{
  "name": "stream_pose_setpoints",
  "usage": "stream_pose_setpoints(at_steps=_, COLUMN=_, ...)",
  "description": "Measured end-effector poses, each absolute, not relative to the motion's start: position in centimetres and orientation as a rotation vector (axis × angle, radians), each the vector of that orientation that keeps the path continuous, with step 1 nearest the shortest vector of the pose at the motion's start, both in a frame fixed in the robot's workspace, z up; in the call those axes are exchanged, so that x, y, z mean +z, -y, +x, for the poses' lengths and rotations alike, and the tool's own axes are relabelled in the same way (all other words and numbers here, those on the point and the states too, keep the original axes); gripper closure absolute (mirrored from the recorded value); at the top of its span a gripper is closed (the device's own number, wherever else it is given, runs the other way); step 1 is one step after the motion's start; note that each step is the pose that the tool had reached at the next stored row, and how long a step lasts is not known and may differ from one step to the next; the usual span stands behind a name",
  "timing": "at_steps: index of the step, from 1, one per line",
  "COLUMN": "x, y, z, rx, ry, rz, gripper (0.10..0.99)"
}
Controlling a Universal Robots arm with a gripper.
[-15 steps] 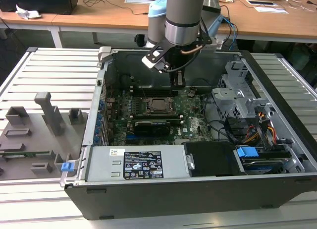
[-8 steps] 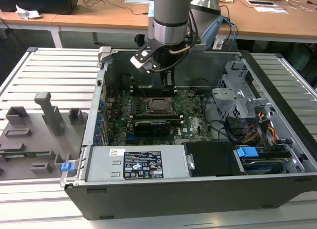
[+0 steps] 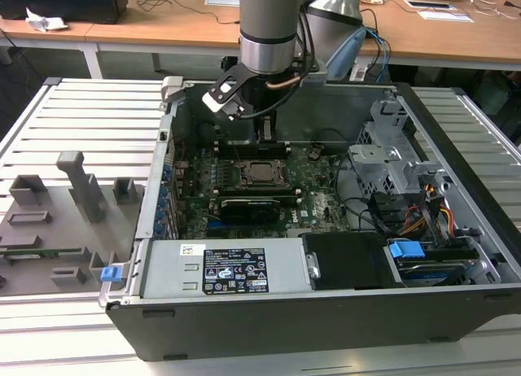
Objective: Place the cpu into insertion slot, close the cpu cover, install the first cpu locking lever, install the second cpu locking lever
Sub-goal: 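Close the cpu cover, then install the first cpu locking lever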
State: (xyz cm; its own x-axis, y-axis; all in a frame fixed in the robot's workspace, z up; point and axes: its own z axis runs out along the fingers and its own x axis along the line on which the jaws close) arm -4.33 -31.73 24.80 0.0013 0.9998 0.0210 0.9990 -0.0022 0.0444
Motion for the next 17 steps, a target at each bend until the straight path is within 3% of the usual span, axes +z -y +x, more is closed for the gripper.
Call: stream_pose_setpoints(at_steps=17, x=26.2, y=31.7, z=-5.0, rx=0.067, ry=-2.211, rz=2.203, gripper=0.980)
